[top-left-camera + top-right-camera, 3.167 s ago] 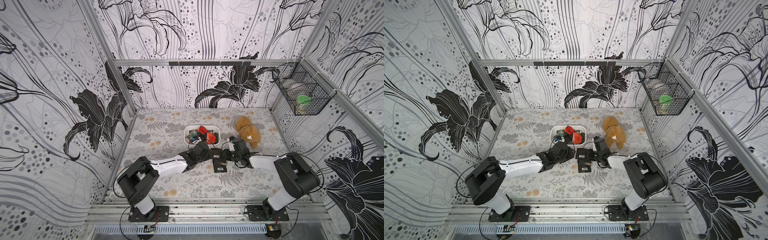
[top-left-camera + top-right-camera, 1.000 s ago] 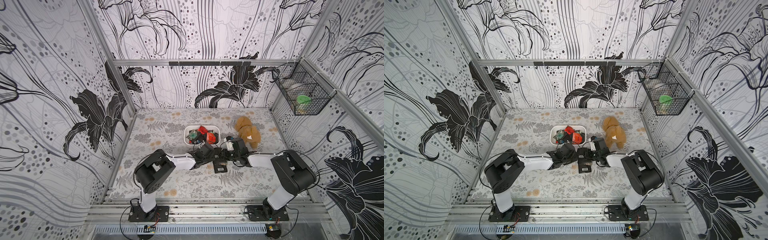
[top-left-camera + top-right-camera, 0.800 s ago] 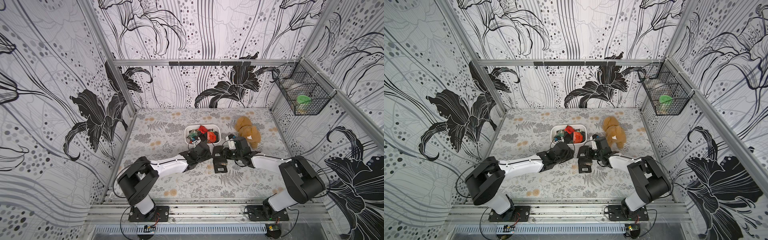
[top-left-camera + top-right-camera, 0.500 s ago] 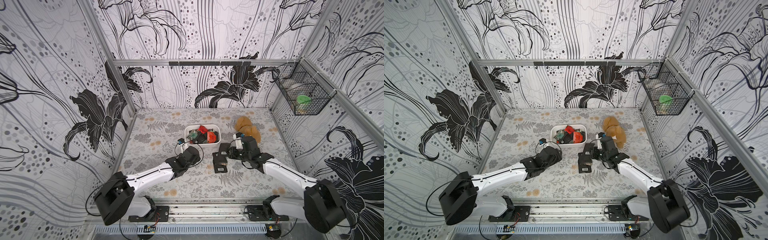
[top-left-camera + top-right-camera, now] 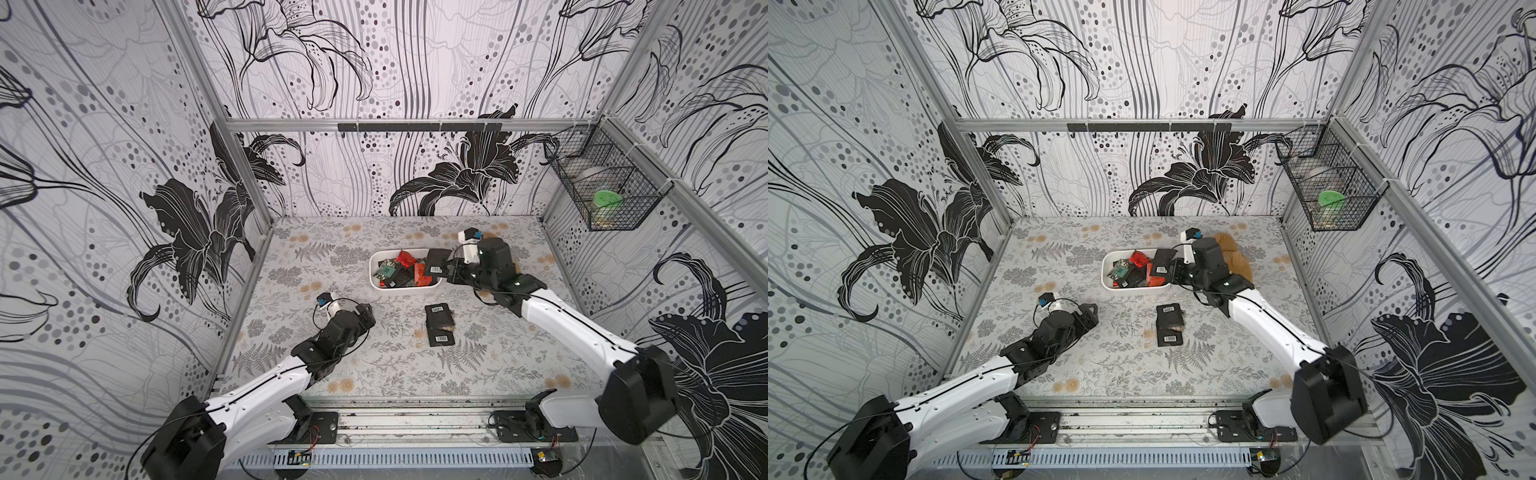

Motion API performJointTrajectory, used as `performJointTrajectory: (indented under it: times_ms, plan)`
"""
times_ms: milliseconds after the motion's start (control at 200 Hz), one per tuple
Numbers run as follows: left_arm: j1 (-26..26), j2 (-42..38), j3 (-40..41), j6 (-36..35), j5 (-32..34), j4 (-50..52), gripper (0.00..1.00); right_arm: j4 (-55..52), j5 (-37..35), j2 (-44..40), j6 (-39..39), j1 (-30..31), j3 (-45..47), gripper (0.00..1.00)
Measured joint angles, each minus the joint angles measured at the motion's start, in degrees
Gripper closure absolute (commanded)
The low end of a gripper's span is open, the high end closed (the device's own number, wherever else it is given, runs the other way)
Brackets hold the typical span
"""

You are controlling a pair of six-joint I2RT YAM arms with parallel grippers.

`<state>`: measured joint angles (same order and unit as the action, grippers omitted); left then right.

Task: Put the tea bags into the storage box
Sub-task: Place the tea bag in the storage box, then pick up the tea bag from the center of the board.

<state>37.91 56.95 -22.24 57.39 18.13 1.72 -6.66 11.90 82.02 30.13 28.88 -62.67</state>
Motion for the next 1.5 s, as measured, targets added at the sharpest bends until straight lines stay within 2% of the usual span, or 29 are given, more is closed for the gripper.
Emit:
performJointTrajectory:
  times_ms: [340, 511, 626, 726, 806, 856, 921, 1056, 1191, 1367, 1502]
  plan:
    - [-0.9, -2.6, 3.3, 0.0, -0.7, -1.3, 0.03, -2.9, -5.6, 27.3, -2.6, 6.9, -22.6, 1.0]
    - [-0.9, -7.4, 8.2, 2.0, -0.7, -2.5, 0.03, -6.9, -9.7, 37.4, -4.8, 9.2, -33.0, 1.0]
    - [-0.9, -10.0, 9.4, 2.7, -0.5, -2.0, 0.03, -8.3, -11.1, 40.8, -5.7, 9.9, -36.4, 0.99]
    - [-0.9, -12.2, 9.4, 2.8, -0.3, -1.7, 0.03, -10.3, -12.4, 42.3, -6.0, 9.8, -38.5, 0.87]
    - [-0.9, -13.3, 9.3, 2.7, 0.0, -0.6, 0.03, -11.7, -13.8, 42.6, -6.0, 9.8, -39.1, 0.64]
    - [-0.9, -13.6, 8.9, 2.8, 0.5, 0.9, 0.03, -12.3, -14.7, 42.5, -6.8, 9.8, -39.1, 0.54]
    - [-0.9, -13.7, 8.0, 3.2, 1.9, 3.7, 0.02, -12.5, -15.9, 42.0, -7.2, 9.8, -38.2, 0.48]
    - [-0.9, -13.8, 5.1, 3.7, 4.6, 9.5, 0.01, -13.1, -18.3, 35.1, -7.6, 9.8, -30.5, 0.48]
    - [-0.9, -14.4, 2.1, 3.7, 5.1, 12.6, 0.0, -13.1, -20.3, 19.5, -8.9, 9.8, -18.9, 0.48]
    - [-0.9, -16.0, 1.1, 3.7, 0.4, 10.5, 0.11, -10.5, -22.4, -7.3, -8.9, 9.4, 0.6, 0.48]
    - [1.3, -13.9, 1.8, 4.9, -5.0, 2.3, 0.27, -9.1, -18.9, -20.4, -6.8, 5.6, 16.2, 0.5]
